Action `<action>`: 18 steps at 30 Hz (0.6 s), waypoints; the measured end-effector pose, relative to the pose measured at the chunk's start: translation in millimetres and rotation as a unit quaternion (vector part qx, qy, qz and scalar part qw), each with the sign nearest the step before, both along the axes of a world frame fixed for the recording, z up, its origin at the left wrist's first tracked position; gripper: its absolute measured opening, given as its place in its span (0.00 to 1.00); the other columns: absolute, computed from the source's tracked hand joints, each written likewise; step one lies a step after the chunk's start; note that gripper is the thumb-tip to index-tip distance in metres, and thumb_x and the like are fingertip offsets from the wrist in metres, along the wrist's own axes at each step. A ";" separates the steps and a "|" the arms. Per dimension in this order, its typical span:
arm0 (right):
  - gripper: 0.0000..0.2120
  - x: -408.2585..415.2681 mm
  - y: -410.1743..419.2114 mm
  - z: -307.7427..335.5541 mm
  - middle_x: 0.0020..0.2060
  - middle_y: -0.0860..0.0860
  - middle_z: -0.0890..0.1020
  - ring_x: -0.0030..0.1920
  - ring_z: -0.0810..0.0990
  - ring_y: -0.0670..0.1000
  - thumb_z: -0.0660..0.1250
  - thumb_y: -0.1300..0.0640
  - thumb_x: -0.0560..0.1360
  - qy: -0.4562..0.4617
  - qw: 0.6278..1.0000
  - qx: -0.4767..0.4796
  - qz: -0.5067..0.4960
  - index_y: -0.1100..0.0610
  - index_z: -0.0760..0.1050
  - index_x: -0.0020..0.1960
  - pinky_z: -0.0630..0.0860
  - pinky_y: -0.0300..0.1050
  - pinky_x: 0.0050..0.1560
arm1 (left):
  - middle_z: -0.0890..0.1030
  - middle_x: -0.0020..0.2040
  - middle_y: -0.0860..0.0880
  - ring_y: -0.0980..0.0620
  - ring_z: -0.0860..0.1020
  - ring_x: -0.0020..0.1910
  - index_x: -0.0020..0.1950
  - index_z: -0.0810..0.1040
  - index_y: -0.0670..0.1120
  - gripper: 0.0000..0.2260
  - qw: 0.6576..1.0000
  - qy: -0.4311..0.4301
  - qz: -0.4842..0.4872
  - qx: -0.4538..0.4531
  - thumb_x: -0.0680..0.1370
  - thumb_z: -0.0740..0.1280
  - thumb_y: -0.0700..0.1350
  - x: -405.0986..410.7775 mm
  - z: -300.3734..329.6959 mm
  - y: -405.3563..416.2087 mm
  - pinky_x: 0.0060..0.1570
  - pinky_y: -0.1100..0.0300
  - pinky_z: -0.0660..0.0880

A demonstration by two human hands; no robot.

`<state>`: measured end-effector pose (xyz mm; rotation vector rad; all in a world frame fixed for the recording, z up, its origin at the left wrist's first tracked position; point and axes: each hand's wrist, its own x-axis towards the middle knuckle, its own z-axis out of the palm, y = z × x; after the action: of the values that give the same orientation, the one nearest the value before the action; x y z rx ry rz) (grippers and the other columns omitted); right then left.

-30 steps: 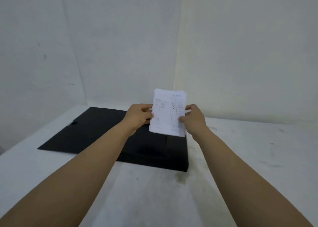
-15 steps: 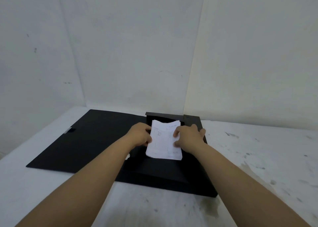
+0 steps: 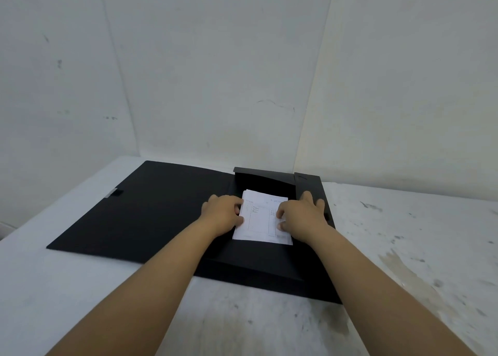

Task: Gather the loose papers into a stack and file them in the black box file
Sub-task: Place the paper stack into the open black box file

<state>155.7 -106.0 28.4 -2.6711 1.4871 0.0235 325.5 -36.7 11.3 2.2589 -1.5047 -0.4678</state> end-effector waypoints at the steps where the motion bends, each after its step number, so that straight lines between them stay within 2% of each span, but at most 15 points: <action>1: 0.11 0.3 0.7 -1.1 0.53 0.53 0.79 0.65 0.61 0.55 0.64 0.53 0.75 -0.003 1.000 0.001 -0.003 0.51 0.78 0.56 0.58 0.55 0.64 | 0.80 0.55 0.54 0.48 0.69 0.61 0.68 0.73 0.56 0.20 1.000 -0.010 0.004 -0.004 0.75 0.66 0.46 -1.3 -0.7 1.3 0.56 0.56 0.64; 5: 0.12 -3.5 8.7 -6.5 0.54 0.51 0.80 0.64 0.64 0.55 0.62 0.54 0.75 -0.047 0.999 -0.016 -0.011 0.51 0.78 0.57 0.60 0.53 0.62 | 0.81 0.56 0.54 0.50 0.74 0.60 0.65 0.76 0.54 0.17 0.999 -0.032 0.010 -0.019 0.76 0.65 0.48 -3.2 2.8 4.8 0.59 0.54 0.64; 10: 0.16 -10.7 27.9 0.4 0.60 0.49 0.80 0.63 0.72 0.53 0.59 0.47 0.78 -0.133 0.990 -0.052 -0.015 0.50 0.76 0.62 0.61 0.53 0.66 | 0.79 0.63 0.53 0.51 0.76 0.62 0.65 0.76 0.54 0.15 0.998 -0.005 0.032 -0.046 0.79 0.61 0.50 10.1 15.0 25.1 0.64 0.51 0.70; 14: 0.19 -13.2 61.4 4.7 0.58 0.49 0.82 0.62 0.75 0.52 0.56 0.42 0.78 -0.160 0.986 -0.041 0.027 0.50 0.76 0.61 0.60 0.54 0.68 | 0.78 0.63 0.51 0.49 0.75 0.62 0.64 0.76 0.54 0.15 0.992 -0.068 0.093 -0.040 0.78 0.61 0.49 31.3 15.1 63.9 0.60 0.50 0.69; 18: 0.21 -8.9 100.5 -0.4 0.58 0.47 0.81 0.62 0.75 0.51 0.56 0.40 0.77 -0.146 0.986 -0.040 0.065 0.50 0.76 0.62 0.61 0.53 0.67 | 0.72 0.67 0.45 0.43 0.70 0.66 0.66 0.74 0.52 0.17 0.974 -0.117 0.194 -0.016 0.78 0.62 0.53 56.6 9.3 111.3 0.64 0.46 0.66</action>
<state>146.8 -5.5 28.1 -2.6818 1.2493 -0.4105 382.1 74.6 20.5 2.5694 -1.1099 -0.0634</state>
